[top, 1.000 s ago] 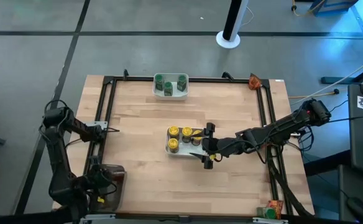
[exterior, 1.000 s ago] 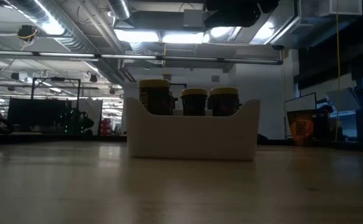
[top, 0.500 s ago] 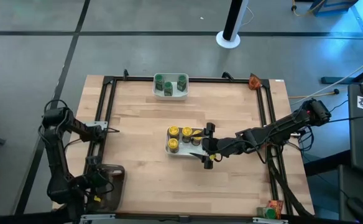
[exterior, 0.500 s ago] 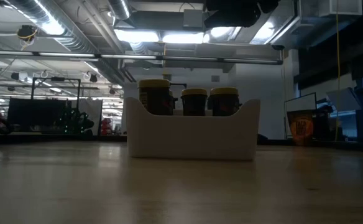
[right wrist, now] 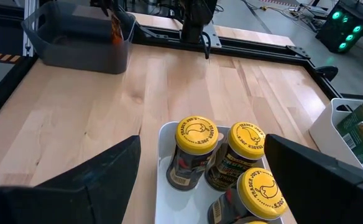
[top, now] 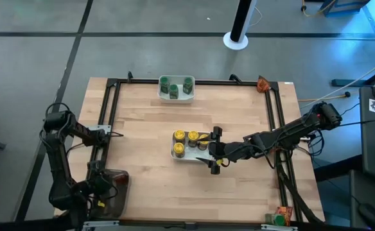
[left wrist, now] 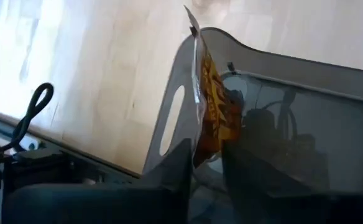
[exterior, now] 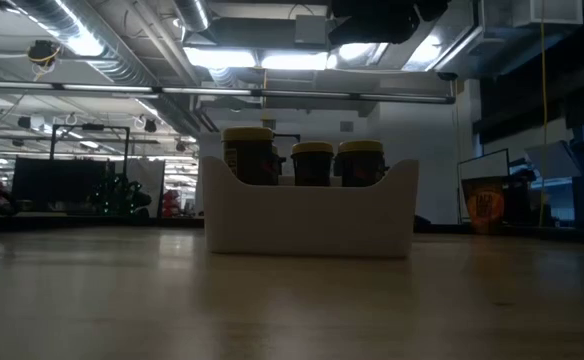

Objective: Sort spices by type
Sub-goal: Put the top left orange seasoning pack into the black bin, then put the middle right orange seasoning pack into the black bin

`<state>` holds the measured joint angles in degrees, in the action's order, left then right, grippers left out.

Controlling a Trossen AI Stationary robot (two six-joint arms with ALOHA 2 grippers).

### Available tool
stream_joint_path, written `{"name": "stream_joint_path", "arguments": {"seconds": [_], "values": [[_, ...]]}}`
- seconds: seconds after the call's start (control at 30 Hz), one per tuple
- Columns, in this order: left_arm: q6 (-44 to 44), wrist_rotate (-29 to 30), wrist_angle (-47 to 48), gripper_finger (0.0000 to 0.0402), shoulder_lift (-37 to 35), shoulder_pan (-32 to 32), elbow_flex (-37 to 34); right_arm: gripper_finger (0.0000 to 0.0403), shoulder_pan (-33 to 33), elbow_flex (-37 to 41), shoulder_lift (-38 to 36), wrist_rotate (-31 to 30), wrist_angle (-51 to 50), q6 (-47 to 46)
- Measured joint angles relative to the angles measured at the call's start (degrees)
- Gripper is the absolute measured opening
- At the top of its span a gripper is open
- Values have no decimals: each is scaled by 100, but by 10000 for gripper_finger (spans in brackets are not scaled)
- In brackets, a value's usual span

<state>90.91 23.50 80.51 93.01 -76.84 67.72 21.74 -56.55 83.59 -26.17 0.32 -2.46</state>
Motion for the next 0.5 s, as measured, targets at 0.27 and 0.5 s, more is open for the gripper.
{"name": "stream_joint_path", "arguments": {"seconds": [0.27,0.5], "values": [[504,1,579,163,2,0,607,340,0,0,0,0,0,0],[719,501,945,177,-9,216,1216,340,0,0,0,2,0,0]]}}
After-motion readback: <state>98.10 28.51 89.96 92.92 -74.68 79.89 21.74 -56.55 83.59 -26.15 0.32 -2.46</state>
